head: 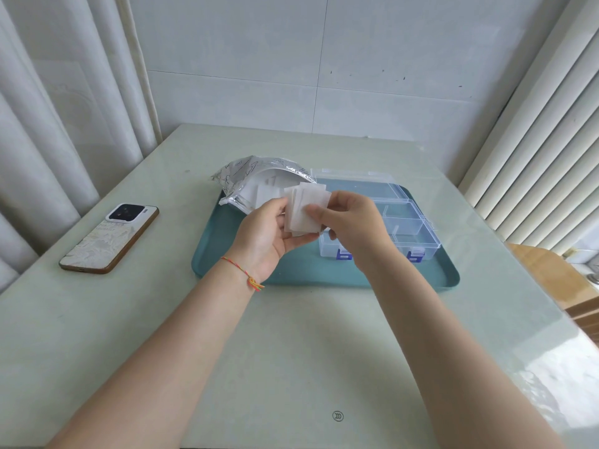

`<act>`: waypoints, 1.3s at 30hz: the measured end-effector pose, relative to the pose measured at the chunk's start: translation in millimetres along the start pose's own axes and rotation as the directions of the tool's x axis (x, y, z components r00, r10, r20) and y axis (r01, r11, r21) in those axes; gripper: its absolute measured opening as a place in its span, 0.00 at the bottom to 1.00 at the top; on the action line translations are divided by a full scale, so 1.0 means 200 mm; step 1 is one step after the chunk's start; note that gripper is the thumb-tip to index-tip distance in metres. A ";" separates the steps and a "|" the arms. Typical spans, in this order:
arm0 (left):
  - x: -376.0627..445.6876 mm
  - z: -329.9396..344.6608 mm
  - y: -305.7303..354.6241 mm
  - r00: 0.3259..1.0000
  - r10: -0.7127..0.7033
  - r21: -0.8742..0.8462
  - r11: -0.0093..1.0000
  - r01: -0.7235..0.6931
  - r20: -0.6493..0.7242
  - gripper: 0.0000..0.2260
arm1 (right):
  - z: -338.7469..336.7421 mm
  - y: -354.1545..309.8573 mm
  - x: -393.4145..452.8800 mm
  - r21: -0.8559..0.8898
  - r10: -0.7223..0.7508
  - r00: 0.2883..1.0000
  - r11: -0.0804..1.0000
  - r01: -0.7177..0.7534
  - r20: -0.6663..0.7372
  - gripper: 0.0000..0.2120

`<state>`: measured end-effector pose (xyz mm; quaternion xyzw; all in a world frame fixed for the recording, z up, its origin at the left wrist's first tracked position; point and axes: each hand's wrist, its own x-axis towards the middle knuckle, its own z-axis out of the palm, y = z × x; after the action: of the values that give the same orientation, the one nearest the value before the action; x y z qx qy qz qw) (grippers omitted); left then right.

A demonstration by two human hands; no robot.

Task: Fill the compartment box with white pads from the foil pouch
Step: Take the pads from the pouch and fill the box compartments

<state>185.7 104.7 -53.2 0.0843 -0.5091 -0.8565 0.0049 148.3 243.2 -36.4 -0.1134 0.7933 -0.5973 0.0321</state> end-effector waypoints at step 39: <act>-0.02 -0.03 0.04 0.952 -0.257 -0.162 0.945 0.284 0.169 0.24 | -0.03 -0.04 -0.05 -0.269 -0.214 0.925 0.914 0.302 0.314 0.33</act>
<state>189.0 95.3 -48.3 0.0898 -0.4104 -0.8963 -0.1423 158.8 248.4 -28.8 -0.3043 0.8431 -0.4412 0.0448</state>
